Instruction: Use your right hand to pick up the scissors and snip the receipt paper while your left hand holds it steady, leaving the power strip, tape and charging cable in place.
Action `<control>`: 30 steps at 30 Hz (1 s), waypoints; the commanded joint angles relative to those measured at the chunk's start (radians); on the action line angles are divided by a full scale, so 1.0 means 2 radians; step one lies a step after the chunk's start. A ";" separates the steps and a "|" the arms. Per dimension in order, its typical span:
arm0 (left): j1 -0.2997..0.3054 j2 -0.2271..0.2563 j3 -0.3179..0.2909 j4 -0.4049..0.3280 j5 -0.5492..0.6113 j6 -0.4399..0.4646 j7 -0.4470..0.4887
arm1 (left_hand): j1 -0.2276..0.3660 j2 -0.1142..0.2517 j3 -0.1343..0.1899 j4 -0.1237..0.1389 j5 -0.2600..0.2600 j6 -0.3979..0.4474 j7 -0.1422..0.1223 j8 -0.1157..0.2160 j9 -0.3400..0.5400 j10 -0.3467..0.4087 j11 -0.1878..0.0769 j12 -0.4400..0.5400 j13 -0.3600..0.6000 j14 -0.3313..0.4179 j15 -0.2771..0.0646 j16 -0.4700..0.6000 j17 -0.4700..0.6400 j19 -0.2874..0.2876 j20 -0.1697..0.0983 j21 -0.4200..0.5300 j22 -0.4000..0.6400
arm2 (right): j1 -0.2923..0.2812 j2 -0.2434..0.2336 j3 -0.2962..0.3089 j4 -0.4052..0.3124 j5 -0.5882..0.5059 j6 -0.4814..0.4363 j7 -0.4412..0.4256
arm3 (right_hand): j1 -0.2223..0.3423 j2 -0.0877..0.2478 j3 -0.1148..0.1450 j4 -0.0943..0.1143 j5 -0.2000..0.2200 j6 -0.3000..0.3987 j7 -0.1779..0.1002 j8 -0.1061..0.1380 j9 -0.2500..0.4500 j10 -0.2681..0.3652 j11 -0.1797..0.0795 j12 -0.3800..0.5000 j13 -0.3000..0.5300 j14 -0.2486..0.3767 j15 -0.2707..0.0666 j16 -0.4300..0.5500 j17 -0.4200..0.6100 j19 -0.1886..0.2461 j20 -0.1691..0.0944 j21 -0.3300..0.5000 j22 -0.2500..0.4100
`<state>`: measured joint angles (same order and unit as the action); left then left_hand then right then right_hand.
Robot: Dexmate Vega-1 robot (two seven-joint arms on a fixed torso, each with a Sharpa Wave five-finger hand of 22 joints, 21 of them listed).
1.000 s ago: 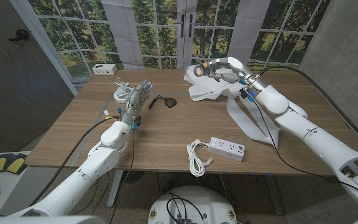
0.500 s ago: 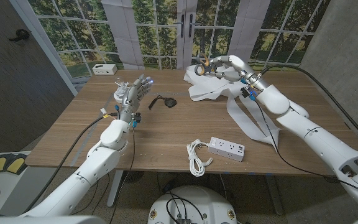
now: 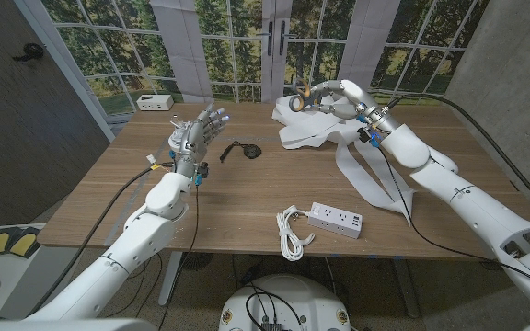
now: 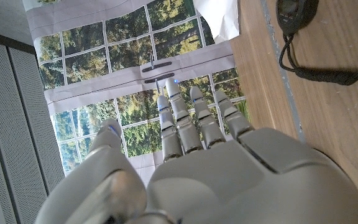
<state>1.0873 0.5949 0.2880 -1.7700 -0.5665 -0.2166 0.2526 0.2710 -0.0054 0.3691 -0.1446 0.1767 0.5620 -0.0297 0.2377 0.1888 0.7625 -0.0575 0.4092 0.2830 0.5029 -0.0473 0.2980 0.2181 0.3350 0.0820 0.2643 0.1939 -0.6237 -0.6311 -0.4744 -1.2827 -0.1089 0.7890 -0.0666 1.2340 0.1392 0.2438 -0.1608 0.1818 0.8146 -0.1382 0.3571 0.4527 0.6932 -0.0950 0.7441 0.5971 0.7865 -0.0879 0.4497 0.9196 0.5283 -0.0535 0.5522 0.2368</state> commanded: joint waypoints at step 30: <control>-0.015 0.095 -0.026 -0.047 -0.114 0.098 -0.133 | -0.017 -0.021 0.002 0.005 0.003 -0.009 0.012 -0.018 -0.001 0.104 -0.003 0.028 0.046 0.140 -0.022 0.024 -0.006 0.066 0.006 0.001 -0.003 | 0.002 -0.005 0.008 0.009 -0.137 0.041 -0.113 | -0.003 0.004 0.010 0.008 -0.001 0.025 -0.021 -0.004 -0.001 0.045 -0.043 0.003 0.022 0.007 -0.075 -0.022 0.013 -0.013 -0.023 0.019 -0.003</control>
<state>1.0749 0.7290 0.2564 -1.8635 -0.7291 -0.0492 0.0654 0.2544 -0.0484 0.3706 -0.1462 0.1767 0.5555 -0.0138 0.2032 0.1860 0.9170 -0.0421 0.4405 0.3469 0.6949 -0.0634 0.3143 0.1961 0.4008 0.0964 0.2443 0.1830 -0.6285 -0.6339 -0.4486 -1.2768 -0.2763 0.8470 -0.2047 1.2264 0.1315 0.2437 -0.1606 0.1772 0.8147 -0.1383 0.3505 0.4472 0.6928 -0.0954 0.7441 0.5971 0.7897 -0.0875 0.4101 0.9427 0.5070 -0.0502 0.5846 0.2277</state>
